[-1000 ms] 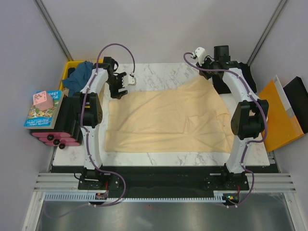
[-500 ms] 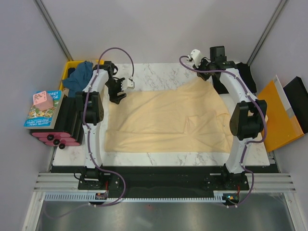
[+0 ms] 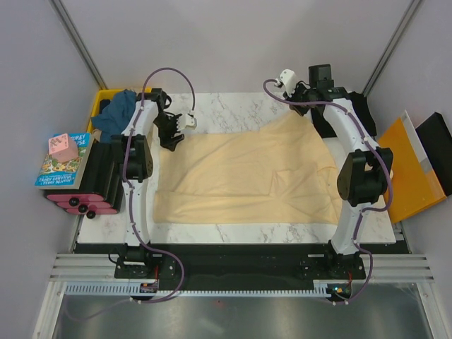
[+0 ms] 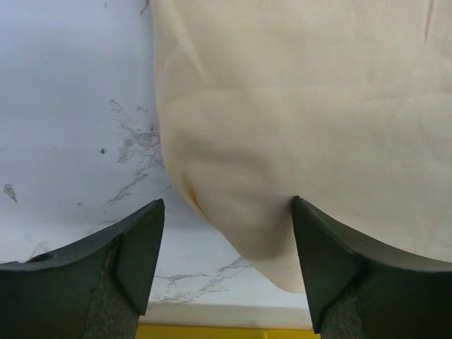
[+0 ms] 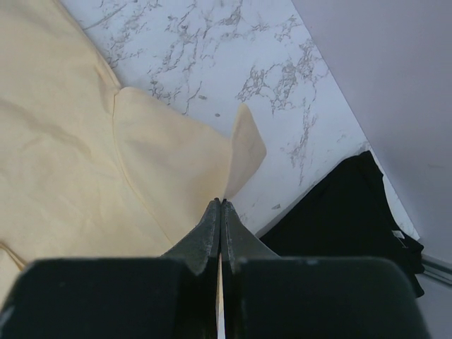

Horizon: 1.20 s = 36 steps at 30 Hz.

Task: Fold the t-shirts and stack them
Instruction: Fold the tshirt

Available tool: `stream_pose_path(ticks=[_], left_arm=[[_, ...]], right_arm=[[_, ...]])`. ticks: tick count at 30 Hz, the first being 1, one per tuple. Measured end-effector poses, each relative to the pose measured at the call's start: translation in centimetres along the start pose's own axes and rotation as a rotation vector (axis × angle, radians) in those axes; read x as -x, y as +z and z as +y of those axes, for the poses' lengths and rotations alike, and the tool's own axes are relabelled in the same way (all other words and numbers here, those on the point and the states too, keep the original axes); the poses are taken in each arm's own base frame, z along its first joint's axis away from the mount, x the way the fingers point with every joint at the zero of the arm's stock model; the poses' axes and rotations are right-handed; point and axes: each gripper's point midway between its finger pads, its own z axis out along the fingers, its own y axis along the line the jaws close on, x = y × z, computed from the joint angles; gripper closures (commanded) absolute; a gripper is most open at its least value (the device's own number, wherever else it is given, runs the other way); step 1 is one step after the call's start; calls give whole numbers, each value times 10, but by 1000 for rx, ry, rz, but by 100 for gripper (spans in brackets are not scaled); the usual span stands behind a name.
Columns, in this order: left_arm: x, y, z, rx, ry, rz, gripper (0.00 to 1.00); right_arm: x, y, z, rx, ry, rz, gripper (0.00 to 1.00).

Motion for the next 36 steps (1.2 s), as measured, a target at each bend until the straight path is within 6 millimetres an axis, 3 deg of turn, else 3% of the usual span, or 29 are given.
stream_pose_path(ticks=[2,4,5,6,7,15,22,28,33,36], left_arm=[[-1,5,3,-4,-3,-3,42],[-2,5,1,-16,-12,-10,50],[-2,5,-1,-23,-16,-14,60],[-2,5,-2,-27,-20,-18,70],[-2,5,-3,-32,-25,-19,98],[-2,5,-9,-50,-56,-21,98],[2,0,-1,4,-94,-31,98],[19,-28,-7,55,-60,-49,98],[41,-55,-29,51,9,-74,98],[51,-58,-41,15,54,-90,94]], right_arm=[[4,-1,-1,-4,-5,-7,100],[8,-2,-1,-5,-9,-12,100],[8,-2,-1,-6,-9,-13,100],[9,-2,-1,-6,-11,-14,100],[9,-2,-1,-6,-11,-14,100],[15,-5,-2,-7,-16,-19,100],[15,-5,1,-1,-16,-15,100],[15,-4,1,-7,-21,-7,100],[15,-4,1,-9,-33,-4,100],[15,-4,1,-10,-41,-1,100]])
